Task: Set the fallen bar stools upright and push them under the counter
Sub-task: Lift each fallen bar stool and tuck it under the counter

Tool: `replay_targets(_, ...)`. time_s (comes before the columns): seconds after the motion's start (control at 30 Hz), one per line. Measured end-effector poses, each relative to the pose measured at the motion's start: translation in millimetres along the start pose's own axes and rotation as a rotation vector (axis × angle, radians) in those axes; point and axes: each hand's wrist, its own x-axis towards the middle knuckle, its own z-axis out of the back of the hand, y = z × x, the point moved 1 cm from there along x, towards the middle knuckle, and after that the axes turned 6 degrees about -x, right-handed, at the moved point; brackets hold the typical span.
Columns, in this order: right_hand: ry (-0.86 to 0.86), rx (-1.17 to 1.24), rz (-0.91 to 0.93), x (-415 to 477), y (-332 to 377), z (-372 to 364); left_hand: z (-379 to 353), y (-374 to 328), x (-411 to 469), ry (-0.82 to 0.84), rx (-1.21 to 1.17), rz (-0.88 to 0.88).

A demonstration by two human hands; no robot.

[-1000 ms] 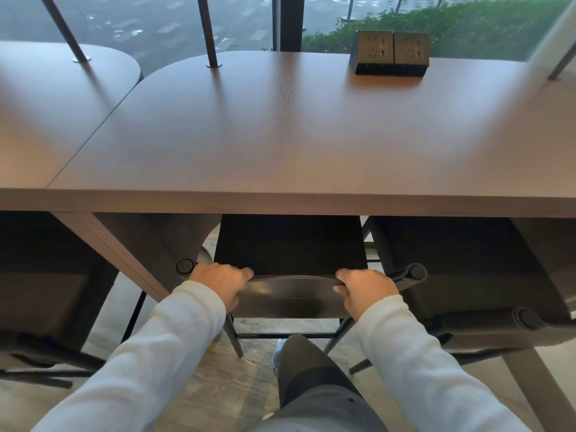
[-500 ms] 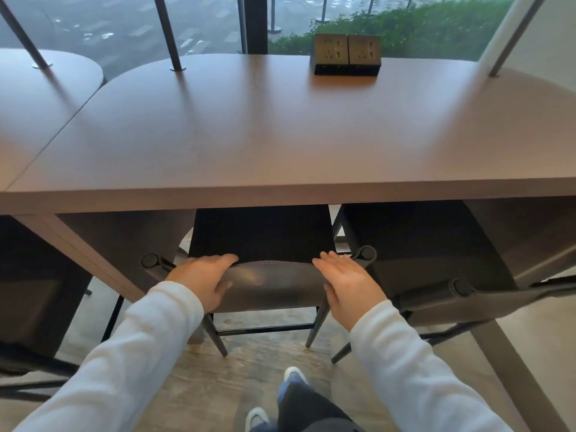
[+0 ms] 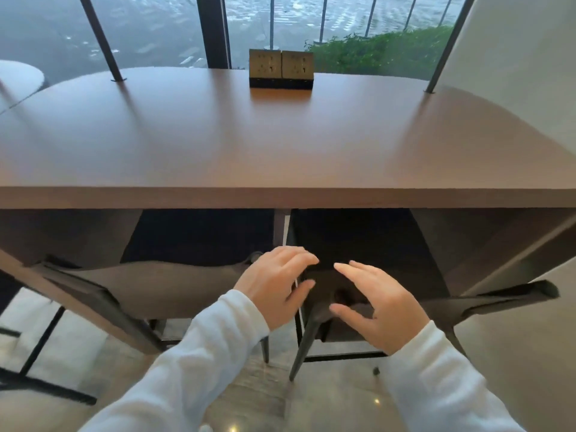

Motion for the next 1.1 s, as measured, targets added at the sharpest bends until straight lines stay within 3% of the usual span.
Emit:
replay_targets(0.1,0.203,-0.105,-0.048,-29.3,-67.4,20.5,-63.9,-43.6,24.4,0.139,0.042,0.005)
replay_targets(0.23,0.458,-0.369,-0.168,-48.3,-133.5,30.7,-128.8,-69.8,50.6,0.568,0.310,0.243)
replay_targets(0.3,0.493,-0.472,-0.177,-46.4,-154.0,32.1,-143.9,-72.9,61.3,0.694,0.430,0.337)
replay_targets(0.53,0.635,-0.592,-0.319,-29.4,-177.5,29.7,-149.1,-64.3,70.0,0.719,0.585,0.406)
replay_targets(0.83,0.458,-0.559,-0.256,-4.7,-170.3,6.8,-131.3,-26.5,72.9,0.592,0.676,0.324)
replay_targets(1.1,0.404,-0.528,-0.294,18.4,-157.4,-8.6,-117.1,2.1,76.8,0.584,0.670,0.327)
